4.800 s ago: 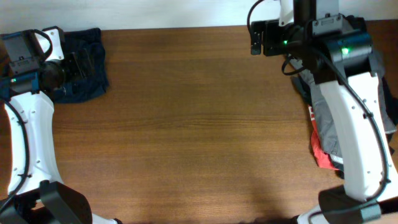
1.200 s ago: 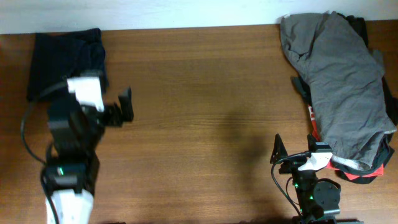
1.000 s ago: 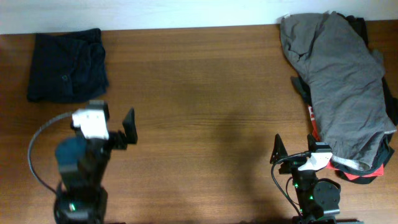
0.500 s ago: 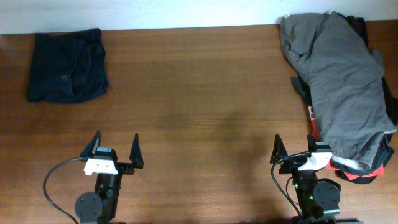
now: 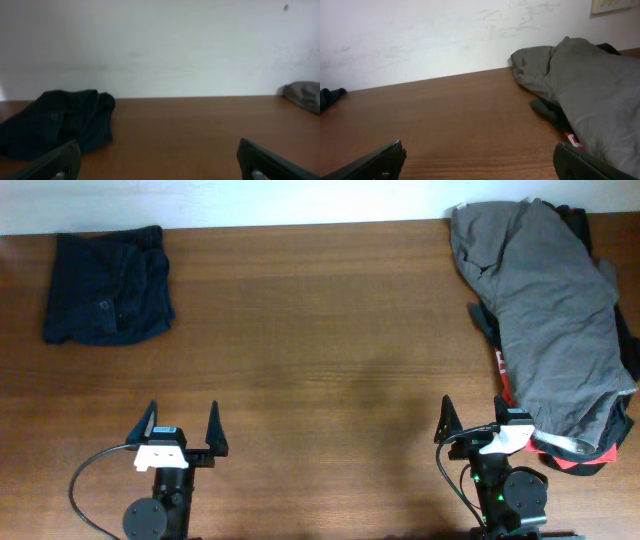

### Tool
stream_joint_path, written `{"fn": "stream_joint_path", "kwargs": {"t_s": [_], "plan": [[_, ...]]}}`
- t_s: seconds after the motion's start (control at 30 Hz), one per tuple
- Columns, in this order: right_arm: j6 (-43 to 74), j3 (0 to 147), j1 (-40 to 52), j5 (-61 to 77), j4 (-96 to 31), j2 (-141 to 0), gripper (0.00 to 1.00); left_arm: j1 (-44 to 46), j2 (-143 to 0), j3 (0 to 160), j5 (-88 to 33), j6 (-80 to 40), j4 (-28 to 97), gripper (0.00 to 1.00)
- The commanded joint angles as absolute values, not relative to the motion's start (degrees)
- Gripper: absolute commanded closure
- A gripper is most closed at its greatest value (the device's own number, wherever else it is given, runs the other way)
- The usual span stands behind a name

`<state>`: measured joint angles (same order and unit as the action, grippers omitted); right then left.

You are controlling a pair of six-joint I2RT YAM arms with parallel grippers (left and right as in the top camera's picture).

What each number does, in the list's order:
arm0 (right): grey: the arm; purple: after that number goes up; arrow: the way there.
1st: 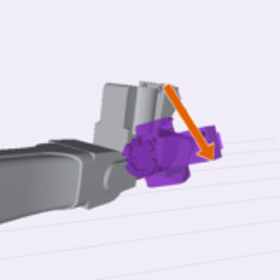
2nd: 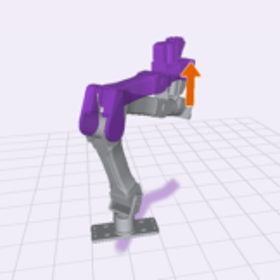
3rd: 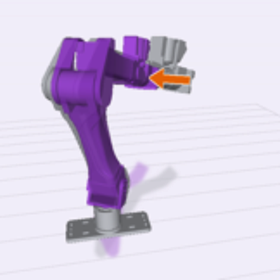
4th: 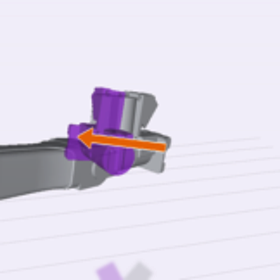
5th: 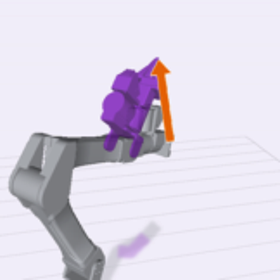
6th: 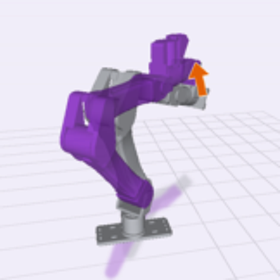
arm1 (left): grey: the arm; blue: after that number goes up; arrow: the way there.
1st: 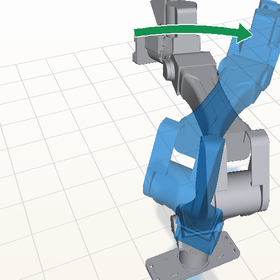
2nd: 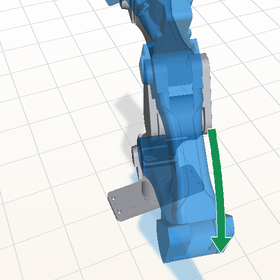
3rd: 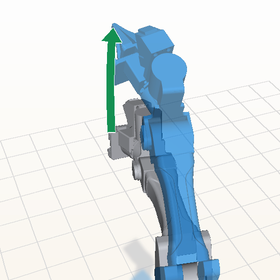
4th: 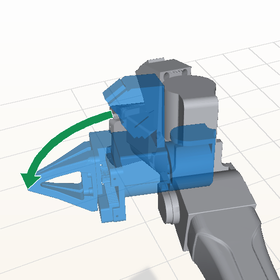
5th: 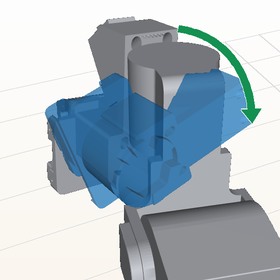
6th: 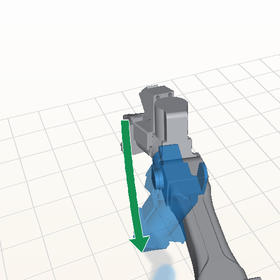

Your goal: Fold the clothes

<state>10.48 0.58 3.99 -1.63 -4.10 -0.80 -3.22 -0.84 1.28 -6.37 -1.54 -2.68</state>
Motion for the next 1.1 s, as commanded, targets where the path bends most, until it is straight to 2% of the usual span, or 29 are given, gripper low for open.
{"fn": "stream_joint_path", "kwargs": {"t_s": [0.0,0.07,1.07], "plan": [[10.37,0.32,3.73,-1.76,-4.54,-0.25,0.01,-3.14,-0.27,0.58,-5.45,-1.67,0.78,0.01],[10.37,0.32,3.73,-1.76,-4.54,-0.25,0.01,-3.14,-0.30,0.58,-4.84,-1.69,4.75,0.01],[10.37,0.32,3.73,-1.76,-4.54,-0.25,0.01,-3.14,-0.40,0.58,-5.06,-1.69,4.36,0.01]]}}
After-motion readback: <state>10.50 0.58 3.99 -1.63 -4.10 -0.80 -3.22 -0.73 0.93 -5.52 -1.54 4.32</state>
